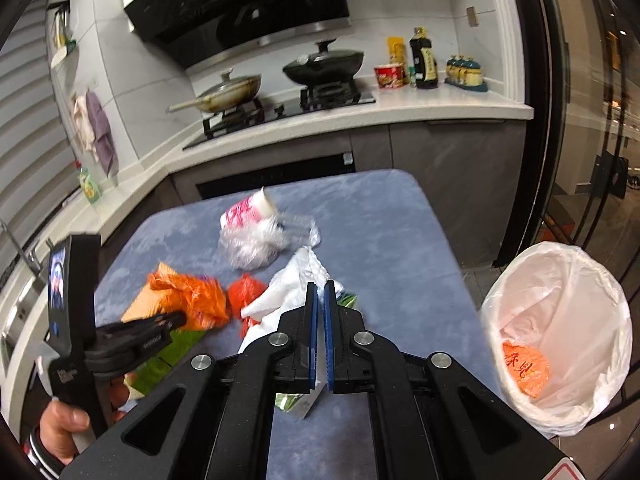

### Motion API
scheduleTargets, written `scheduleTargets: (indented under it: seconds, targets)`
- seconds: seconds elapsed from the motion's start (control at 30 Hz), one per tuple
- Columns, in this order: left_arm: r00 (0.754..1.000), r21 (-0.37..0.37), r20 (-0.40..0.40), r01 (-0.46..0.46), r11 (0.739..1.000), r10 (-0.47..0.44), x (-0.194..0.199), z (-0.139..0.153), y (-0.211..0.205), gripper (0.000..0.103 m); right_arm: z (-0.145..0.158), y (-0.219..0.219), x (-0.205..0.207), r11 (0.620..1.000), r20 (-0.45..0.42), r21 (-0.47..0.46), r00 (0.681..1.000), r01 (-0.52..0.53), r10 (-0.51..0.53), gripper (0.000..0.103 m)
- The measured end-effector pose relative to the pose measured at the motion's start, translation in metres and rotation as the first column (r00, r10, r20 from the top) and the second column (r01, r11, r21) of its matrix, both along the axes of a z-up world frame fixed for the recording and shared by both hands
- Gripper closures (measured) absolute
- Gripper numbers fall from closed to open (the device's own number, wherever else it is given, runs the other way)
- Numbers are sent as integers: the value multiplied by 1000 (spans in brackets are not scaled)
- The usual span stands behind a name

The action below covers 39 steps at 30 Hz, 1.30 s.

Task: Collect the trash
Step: 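Grasp the orange plastic bag with the left tool while the right tool grasps the white tissue, then carry the orange bag and white tissue over the bin with both tools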

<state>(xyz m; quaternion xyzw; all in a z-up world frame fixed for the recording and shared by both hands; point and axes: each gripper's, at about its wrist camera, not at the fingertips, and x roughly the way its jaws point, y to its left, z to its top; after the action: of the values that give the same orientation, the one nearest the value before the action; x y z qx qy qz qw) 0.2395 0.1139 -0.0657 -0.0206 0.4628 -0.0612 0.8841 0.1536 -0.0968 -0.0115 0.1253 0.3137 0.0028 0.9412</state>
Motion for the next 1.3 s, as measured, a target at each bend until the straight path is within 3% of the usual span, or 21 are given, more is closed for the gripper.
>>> scheduleTargets:
  seconds: [0.37, 0.7, 1.0, 1.3]
  targets:
    - [995, -63, 83, 61, 996, -56, -29, 49, -26, 94, 51, -52, -31, 996, 140, 21, 986, 84, -87, 100]
    - [969, -94, 144, 214, 972, -199, -57, 88, -97, 94, 72, -124, -66, 972, 204, 25, 951, 233, -233, 100]
    - [927, -92, 160, 356, 930, -339, -83, 97, -175, 94, 65, -180, -90, 941, 185, 22, 924, 338, -336, 100]
    - [884, -83, 131, 461, 884, -449, -98, 86, -244, 94, 33, -223, -99, 922, 102, 21, 916, 387, -387, 100]
